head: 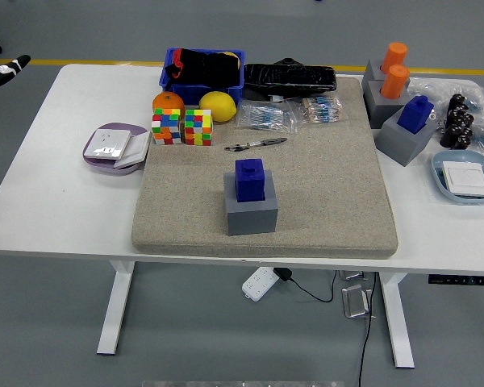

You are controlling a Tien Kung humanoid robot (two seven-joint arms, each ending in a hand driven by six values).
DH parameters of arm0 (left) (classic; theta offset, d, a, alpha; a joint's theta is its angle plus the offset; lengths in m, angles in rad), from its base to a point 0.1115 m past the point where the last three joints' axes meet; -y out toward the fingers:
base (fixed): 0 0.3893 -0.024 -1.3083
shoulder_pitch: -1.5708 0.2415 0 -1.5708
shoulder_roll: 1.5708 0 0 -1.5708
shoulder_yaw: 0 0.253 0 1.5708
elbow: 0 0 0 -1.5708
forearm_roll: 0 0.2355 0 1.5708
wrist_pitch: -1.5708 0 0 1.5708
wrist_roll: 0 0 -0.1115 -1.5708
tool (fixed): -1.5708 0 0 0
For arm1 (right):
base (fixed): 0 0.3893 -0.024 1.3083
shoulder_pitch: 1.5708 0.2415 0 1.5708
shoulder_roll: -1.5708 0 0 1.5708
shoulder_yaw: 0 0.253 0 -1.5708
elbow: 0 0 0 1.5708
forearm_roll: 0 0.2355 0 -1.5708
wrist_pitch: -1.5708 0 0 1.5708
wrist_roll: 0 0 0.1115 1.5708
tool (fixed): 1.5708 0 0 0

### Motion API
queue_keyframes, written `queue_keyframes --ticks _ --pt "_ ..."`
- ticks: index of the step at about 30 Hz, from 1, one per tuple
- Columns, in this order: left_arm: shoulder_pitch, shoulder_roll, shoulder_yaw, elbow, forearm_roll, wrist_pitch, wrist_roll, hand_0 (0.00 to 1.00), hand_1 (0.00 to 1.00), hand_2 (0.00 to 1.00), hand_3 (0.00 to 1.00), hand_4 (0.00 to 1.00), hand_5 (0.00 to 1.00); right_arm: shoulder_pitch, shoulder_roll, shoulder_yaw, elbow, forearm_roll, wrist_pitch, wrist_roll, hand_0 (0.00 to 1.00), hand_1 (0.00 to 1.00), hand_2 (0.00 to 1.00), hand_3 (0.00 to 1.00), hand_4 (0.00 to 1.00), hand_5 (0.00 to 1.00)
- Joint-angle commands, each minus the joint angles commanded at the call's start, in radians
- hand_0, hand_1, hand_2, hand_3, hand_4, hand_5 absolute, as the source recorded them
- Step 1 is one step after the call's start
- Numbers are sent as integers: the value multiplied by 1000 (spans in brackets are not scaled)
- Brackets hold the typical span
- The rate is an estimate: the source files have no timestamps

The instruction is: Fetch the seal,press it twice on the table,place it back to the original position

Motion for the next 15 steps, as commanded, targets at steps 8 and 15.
queue_keyframes --ticks 8,15 --pt "0 1 -1 0 1 -1 3 998 998 998 998 941 404 1 0 -1 -2 1 0 1 786 699 683 642 766 534" --pt "-5 -2 0 -2 1 -1 3 998 998 998 998 939 406 2 1 4 0 1 0 1 786 699 684 642 766 536"
